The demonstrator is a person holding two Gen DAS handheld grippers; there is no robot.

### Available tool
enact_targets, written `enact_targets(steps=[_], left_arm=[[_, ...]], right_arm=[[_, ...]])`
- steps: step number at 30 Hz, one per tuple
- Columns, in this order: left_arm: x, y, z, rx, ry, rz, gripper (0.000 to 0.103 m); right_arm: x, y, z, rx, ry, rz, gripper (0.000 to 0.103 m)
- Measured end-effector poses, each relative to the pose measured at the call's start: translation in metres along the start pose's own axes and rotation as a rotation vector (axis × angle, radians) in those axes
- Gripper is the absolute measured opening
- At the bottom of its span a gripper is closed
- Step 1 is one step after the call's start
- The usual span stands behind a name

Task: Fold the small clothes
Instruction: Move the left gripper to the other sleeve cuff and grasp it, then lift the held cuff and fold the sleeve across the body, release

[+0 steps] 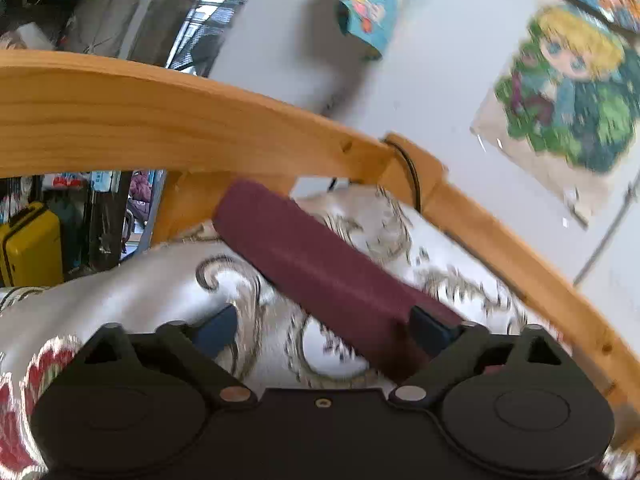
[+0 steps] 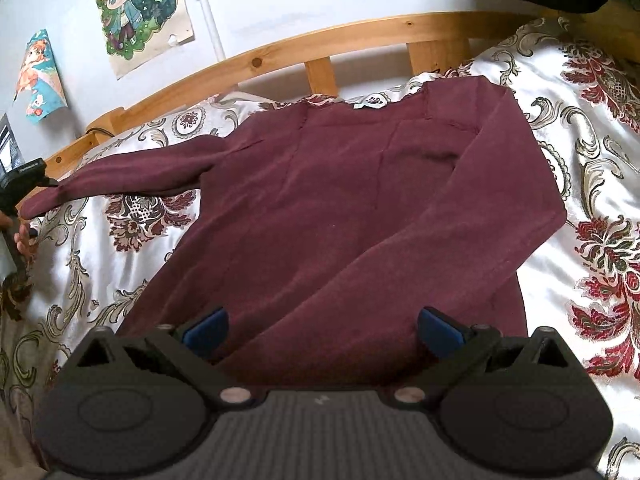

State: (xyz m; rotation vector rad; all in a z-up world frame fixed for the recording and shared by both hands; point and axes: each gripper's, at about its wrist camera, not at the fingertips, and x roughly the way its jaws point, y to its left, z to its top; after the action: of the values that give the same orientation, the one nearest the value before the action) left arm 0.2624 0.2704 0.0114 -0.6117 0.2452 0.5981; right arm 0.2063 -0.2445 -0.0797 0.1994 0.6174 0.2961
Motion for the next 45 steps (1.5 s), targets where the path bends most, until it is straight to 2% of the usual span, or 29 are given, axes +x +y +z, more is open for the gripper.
enact_targets(steps=[1, 3, 4, 5, 8, 11, 15, 18, 22, 30, 36, 40, 45], left_arm=[[0.000, 0.001, 0.001, -0.011, -0.013, -0.006, 0.084], [0.001, 0.001, 0.003, -0.016, -0.026, -0.021, 0.062], [0.003, -0.001, 0.003, -0.010, -0.026, -0.027, 0.035], [0.006, -0.003, 0.003, 0.002, -0.025, -0.024, 0.015], [0.002, -0.005, 0.001, 0.020, -0.067, -0.050, 0.004], [-0.009, -0.011, 0.003, 0.055, -0.138, -0.093, 0.003], [-0.039, -0.033, 0.000, 0.132, -0.249, -0.196, 0.003], [-0.071, -0.060, -0.010, 0.237, -0.321, -0.312, 0.003], [-0.111, -0.095, -0.038, 0.396, -0.351, -0.481, 0.003], [-0.168, -0.137, -0.118, 0.625, -0.296, -0.711, 0.003], [-0.190, -0.155, -0.165, 0.720, -0.214, -0.869, 0.004], [-0.196, -0.159, -0.197, 0.806, -0.136, -0.931, 0.004], [-0.196, -0.159, -0.227, 0.854, -0.010, -0.952, 0.005]], right_arm=[[0.000, 0.001, -0.001, 0.000, -0.001, -0.002, 0.103], [0.000, 0.002, -0.001, 0.001, -0.001, -0.005, 0.103], [0.001, 0.002, -0.002, 0.000, -0.001, -0.006, 0.103], [0.001, 0.003, -0.002, -0.001, -0.002, -0.006, 0.103], [0.000, 0.004, -0.003, -0.006, -0.006, -0.007, 0.103], [-0.001, 0.005, -0.003, -0.007, -0.011, -0.009, 0.103], [-0.005, 0.006, -0.004, -0.013, -0.026, -0.013, 0.103], [-0.009, 0.007, -0.004, -0.019, -0.044, -0.021, 0.103], [-0.017, 0.005, -0.001, -0.022, -0.087, -0.051, 0.103], [-0.042, -0.024, 0.012, 0.065, -0.205, -0.152, 0.103], [-0.057, -0.053, 0.021, 0.163, -0.264, -0.209, 0.103], [-0.069, -0.076, 0.027, 0.234, -0.305, -0.249, 0.103], [-0.081, -0.103, 0.031, 0.330, -0.342, -0.283, 0.103]])
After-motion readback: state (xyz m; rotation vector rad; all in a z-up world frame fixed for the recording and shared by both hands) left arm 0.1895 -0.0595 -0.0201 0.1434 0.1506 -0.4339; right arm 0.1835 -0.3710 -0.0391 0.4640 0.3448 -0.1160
